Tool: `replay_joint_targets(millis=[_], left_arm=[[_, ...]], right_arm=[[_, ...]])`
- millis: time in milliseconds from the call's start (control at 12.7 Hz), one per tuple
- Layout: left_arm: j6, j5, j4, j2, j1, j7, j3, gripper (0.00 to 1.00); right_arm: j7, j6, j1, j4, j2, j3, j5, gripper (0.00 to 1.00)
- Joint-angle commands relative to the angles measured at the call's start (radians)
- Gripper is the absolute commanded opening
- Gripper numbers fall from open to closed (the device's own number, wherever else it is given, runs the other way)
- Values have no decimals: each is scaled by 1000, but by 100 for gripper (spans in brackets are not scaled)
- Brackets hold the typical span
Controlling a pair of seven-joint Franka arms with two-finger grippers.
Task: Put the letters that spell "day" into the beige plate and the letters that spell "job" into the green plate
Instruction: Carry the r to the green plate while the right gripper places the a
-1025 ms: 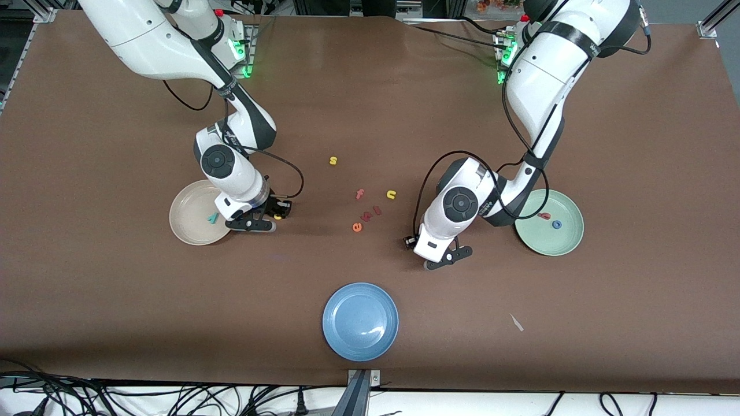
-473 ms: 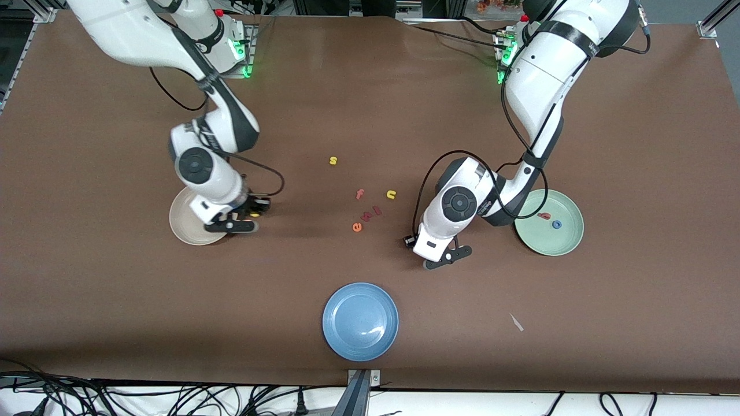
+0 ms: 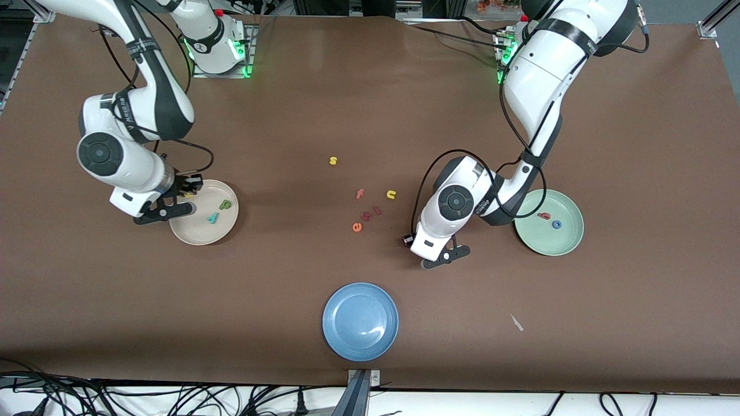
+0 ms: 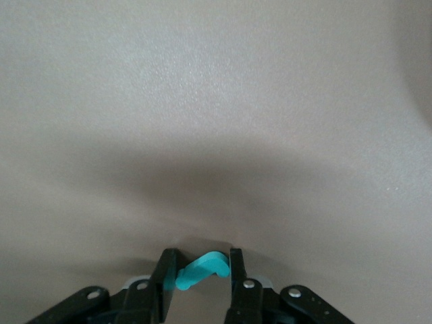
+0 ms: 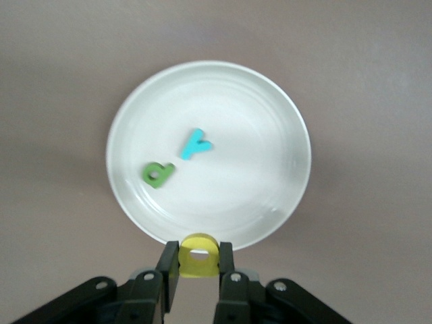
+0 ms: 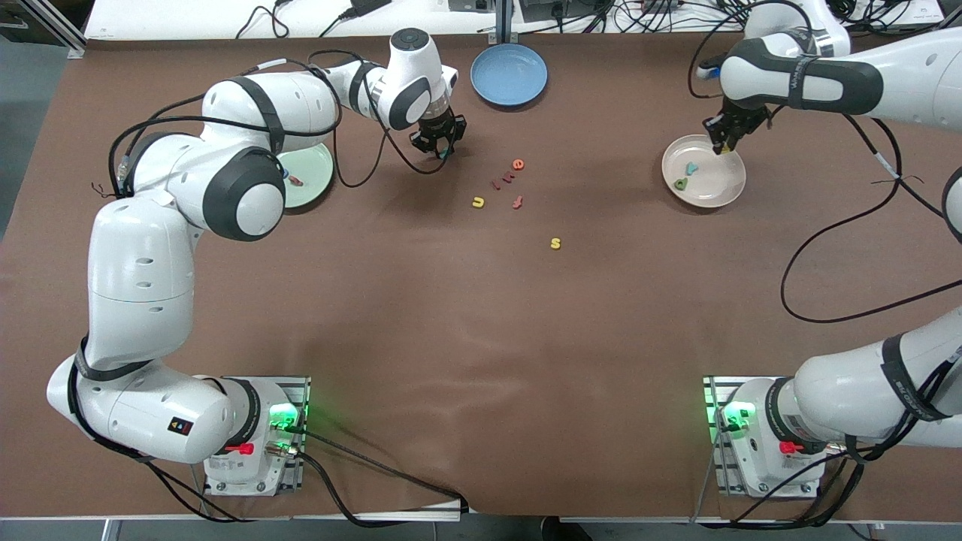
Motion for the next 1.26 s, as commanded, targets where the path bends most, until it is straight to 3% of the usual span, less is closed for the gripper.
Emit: replay_joint_targets(millis=[0, 79, 158, 394, 789, 947, 1183], left_arm=[[-20, 21, 15, 4, -17, -9, 15, 29], [-20, 21, 15, 4, -16, -9, 15, 28], [-20, 21, 15, 1, -14, -9, 15, 28], [-136, 25, 19, -56, 24, 32, 12, 28], [-472, 7, -9, -189, 171, 366, 6, 28], [-506, 11, -67, -226, 263, 538, 6, 28], [-500, 33, -156, -252, 364, 704, 8, 28]], right_arm=[[-34, 11, -19, -26, -1, 7, 15, 42], [-31, 12, -19, -25, 2, 5, 17, 93], [-31, 12, -21, -21, 6, 4, 17, 98], [-22, 6, -27, -17, 6, 4, 17, 99], [-32, -5, -38, 31, 9, -7, 61, 99], [-31, -17, -38, 61, 8, -10, 66, 99], [-51, -167, -36, 196, 8, -44, 98, 99]])
